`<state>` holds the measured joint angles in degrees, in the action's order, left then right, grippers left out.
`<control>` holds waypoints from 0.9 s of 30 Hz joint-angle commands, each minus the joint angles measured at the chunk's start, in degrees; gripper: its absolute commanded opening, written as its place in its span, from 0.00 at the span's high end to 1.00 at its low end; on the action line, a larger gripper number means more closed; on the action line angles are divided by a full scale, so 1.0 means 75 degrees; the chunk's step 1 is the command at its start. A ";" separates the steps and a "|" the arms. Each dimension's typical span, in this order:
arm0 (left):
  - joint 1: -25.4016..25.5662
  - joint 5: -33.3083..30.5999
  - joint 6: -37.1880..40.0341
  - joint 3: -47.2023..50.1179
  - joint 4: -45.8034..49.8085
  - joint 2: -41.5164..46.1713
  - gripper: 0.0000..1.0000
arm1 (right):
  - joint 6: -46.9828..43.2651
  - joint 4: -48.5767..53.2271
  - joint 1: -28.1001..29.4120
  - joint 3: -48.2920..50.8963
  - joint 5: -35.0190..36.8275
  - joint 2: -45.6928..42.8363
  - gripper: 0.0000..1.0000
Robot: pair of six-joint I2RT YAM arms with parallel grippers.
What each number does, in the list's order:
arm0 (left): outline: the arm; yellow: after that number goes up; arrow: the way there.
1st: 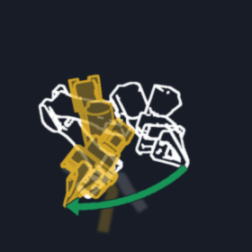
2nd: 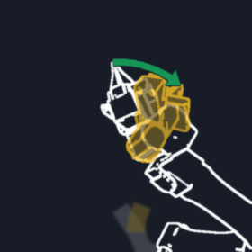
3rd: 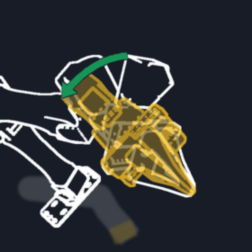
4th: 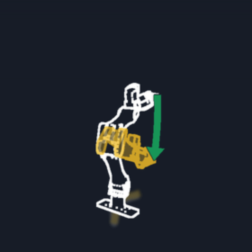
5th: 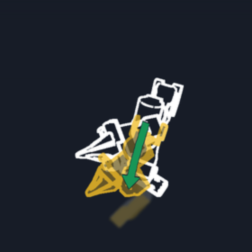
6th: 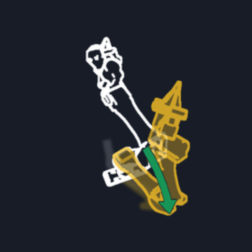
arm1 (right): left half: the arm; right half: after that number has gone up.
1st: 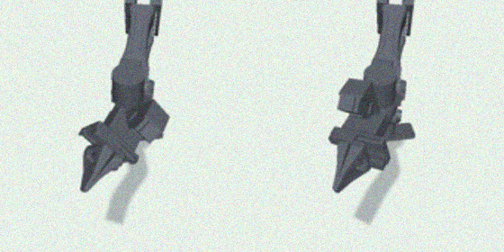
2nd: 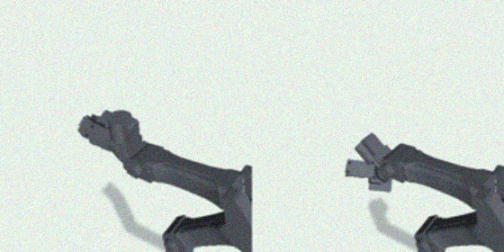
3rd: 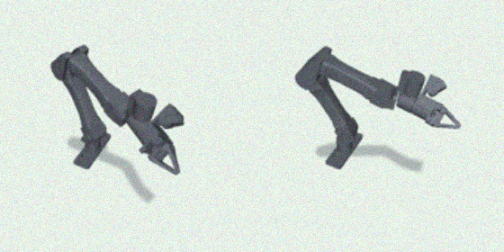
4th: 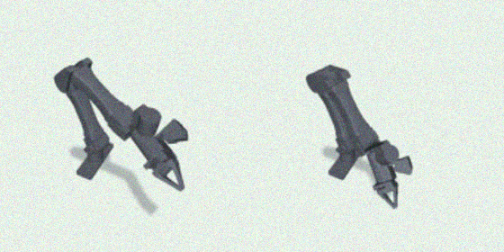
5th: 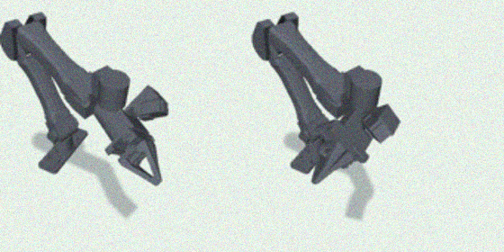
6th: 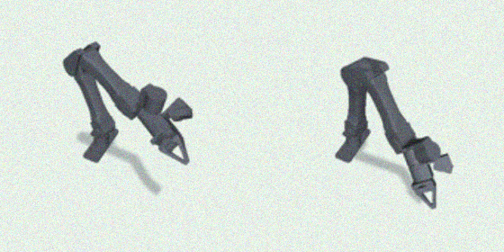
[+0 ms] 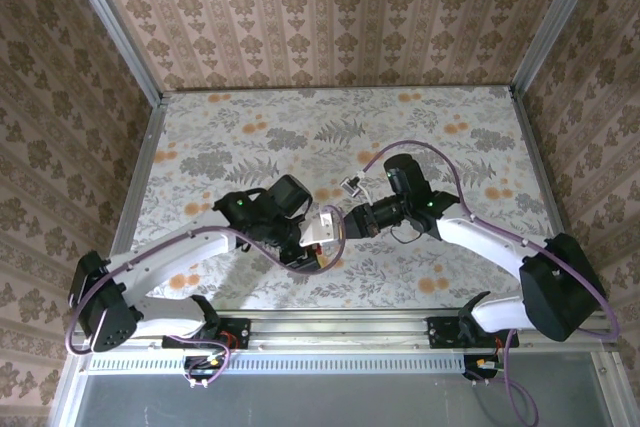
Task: Unlock with the key
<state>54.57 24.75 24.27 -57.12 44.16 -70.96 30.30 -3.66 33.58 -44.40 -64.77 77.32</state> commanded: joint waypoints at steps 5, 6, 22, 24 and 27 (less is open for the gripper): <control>-0.0014 0.3035 -0.0166 -0.0405 -0.4795 0.0209 1.00 | 0.0554 -0.2180 0.0939 0.0478 0.1099 -0.0052 1.00; -0.0021 0.3192 -0.0133 -0.0392 -0.4802 0.0187 1.00 | 0.0553 -0.2150 0.0937 0.0471 0.1031 -0.0067 1.00; -0.0444 0.2794 -0.0191 -0.0414 -0.5383 -0.0160 0.92 | -0.0346 -0.0428 0.0545 0.0458 0.1968 -0.1017 1.00; -0.0507 0.2737 -0.0155 -0.0304 -0.5377 -0.0062 0.91 | -0.0332 -0.0384 0.0426 0.0539 0.1968 -0.1137 1.00; -0.0551 0.2677 -0.0098 -0.0198 -0.5388 -0.0019 0.95 | -0.0299 -0.0379 0.0388 0.0582 0.1890 -0.1181 1.00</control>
<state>51.16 40.62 24.21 -55.96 26.44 -73.87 29.50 -9.96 34.33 -41.98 -49.93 67.09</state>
